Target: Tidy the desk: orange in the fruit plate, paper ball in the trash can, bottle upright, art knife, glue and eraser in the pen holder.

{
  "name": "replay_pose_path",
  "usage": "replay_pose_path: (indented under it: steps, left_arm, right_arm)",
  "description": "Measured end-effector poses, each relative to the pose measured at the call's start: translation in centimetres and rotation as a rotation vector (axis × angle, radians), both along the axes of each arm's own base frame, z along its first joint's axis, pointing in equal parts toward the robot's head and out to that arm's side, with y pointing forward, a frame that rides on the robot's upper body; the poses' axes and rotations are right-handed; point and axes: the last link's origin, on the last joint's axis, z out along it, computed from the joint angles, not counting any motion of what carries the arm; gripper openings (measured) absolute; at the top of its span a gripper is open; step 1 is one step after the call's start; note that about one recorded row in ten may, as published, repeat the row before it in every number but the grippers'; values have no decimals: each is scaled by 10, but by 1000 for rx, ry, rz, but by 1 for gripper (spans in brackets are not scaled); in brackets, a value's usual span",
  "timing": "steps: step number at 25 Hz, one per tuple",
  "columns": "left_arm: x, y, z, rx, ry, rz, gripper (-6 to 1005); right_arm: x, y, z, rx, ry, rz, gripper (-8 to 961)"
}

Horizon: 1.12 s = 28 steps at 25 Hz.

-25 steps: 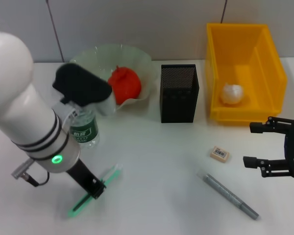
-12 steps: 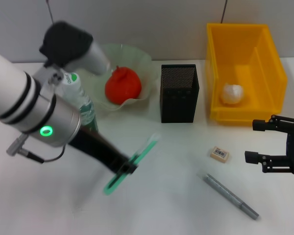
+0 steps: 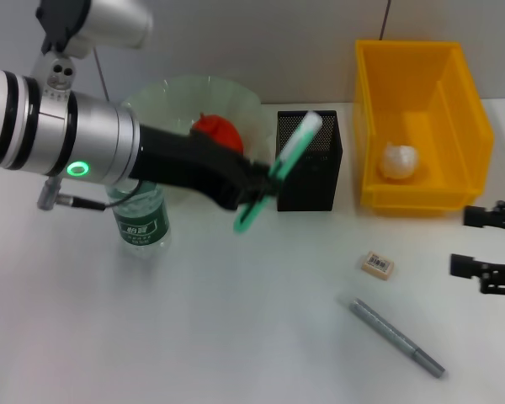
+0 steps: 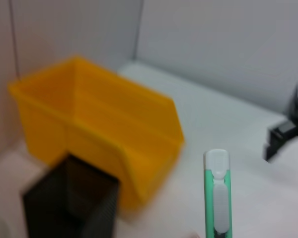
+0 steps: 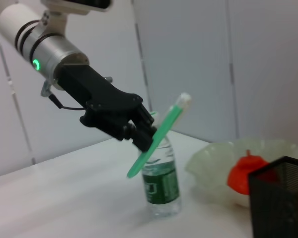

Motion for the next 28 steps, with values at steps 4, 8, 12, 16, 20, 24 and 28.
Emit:
replay_pose_path:
  steps: [4,8,12,16,20,24,28]
  left_arm:
    - [-7,13,-3,82,-87,-33,222]
    - [-15,22,-7,131,-156,-35,226]
    - [-31,33,-19,193,-250,-25,230]
    - [-35,39,-34,220,-333,-30,234]
    - [-35,44,-44,246,-367,-41,238]
    - [-35,49,-52,274,-411,-56,242]
    - [-33,53,-61,308,-445,-58,246]
  right_arm:
    - [10,-6,11,33,-2,-50,834]
    - [20,-11,23,90,-8,-104,834]
    - [28,-10,29,131,-15,-161,834]
    - [37,-5,31,167,-56,-217,833]
    - [38,0,30,183,-65,-227,833]
    - [34,3,27,176,-61,-215,833]
    - [30,5,25,166,-52,-202,833]
